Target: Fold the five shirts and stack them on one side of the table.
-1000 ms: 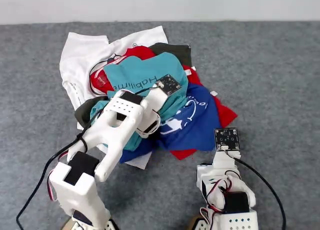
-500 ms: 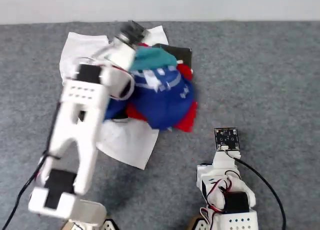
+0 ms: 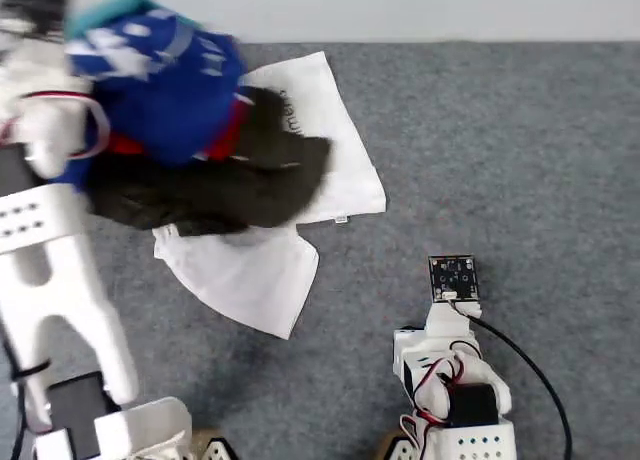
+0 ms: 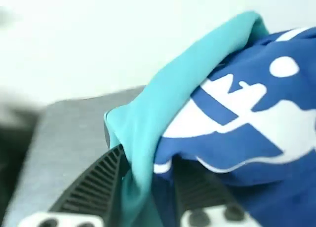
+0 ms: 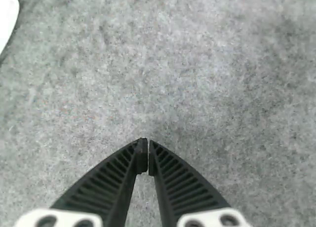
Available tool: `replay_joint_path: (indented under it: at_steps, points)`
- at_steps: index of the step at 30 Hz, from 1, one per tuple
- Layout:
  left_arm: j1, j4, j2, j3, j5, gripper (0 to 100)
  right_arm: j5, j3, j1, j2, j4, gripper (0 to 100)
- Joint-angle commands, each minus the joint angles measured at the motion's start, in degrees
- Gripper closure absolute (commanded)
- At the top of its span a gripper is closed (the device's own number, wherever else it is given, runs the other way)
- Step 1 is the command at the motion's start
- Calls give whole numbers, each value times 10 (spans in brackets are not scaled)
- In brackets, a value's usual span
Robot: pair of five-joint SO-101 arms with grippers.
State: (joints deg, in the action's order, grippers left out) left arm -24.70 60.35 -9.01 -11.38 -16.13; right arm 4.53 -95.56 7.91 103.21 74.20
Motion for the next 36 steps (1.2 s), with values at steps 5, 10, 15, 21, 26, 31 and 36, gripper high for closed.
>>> replay_joint_path:
  at_steps: [5, 10, 15, 21, 26, 31, 36]
  points:
    - [-168, -105, -2, -45, 4, 988, 2, -9, 3, 6, 5, 990]
    - [-259, -164, 17, -46, 5, 988, 2, -9, 3, 6, 5, 990]
    - [-304, -208, 33, -44, 5, 988, 2, -9, 3, 6, 5, 990]
    - [-335, -242, 40, -46, 18, 988, 2, -9, 3, 6, 5, 990]
    - [-346, -254, 45, -35, 48, 988, 2, -9, 3, 6, 5, 990]
    - [-312, -251, 39, 31, -39, 964, 2, -9, 3, 6, 5, 990]
    - [-309, -184, 40, 44, -81, 758, 2, -9, 3, 6, 5, 990]
